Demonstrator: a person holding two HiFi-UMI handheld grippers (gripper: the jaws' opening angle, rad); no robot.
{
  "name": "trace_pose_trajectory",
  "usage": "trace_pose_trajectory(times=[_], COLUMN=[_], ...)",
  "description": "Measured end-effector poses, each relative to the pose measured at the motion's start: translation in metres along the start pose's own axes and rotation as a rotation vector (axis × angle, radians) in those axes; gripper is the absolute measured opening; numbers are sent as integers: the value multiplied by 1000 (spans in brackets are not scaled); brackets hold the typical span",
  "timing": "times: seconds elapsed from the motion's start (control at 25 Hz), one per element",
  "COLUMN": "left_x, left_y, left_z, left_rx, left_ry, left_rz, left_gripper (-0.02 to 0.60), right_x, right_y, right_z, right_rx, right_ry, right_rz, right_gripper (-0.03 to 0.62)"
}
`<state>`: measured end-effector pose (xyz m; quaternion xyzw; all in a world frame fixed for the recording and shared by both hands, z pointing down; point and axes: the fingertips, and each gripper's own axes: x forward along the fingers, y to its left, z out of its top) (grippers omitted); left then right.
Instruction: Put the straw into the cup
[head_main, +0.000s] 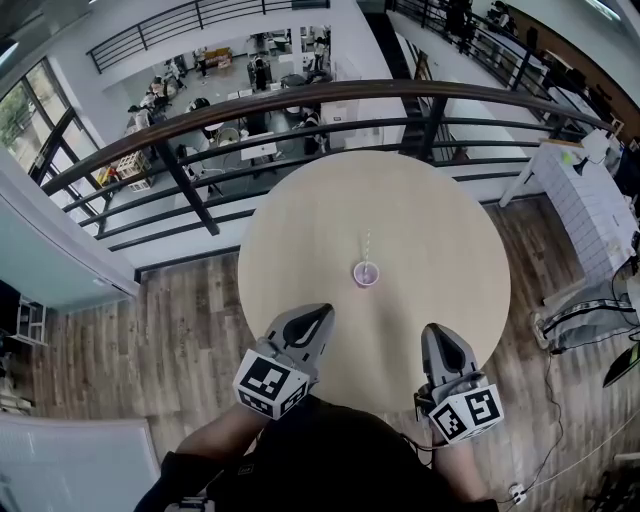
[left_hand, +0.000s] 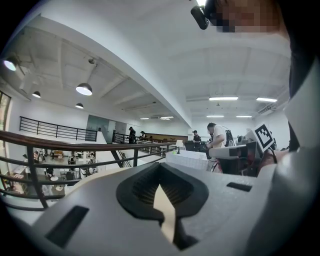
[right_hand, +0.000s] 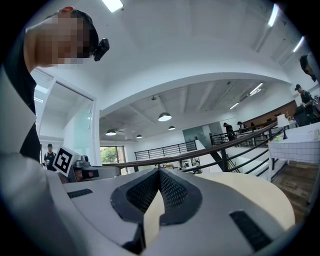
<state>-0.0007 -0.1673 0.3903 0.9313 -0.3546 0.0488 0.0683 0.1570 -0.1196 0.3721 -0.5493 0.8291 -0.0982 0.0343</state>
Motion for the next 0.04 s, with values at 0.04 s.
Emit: trace_pose_trajectory(times=[0.04], left_x=[0], left_y=[-1], left_z=[0], left_rx=[0], left_ry=[0], left_rz=[1], left_gripper=[6], right_x=[-1], right_y=[0], right_z=[0], right_rx=[0], right_ry=[-1], right_rz=[0], right_gripper=[20])
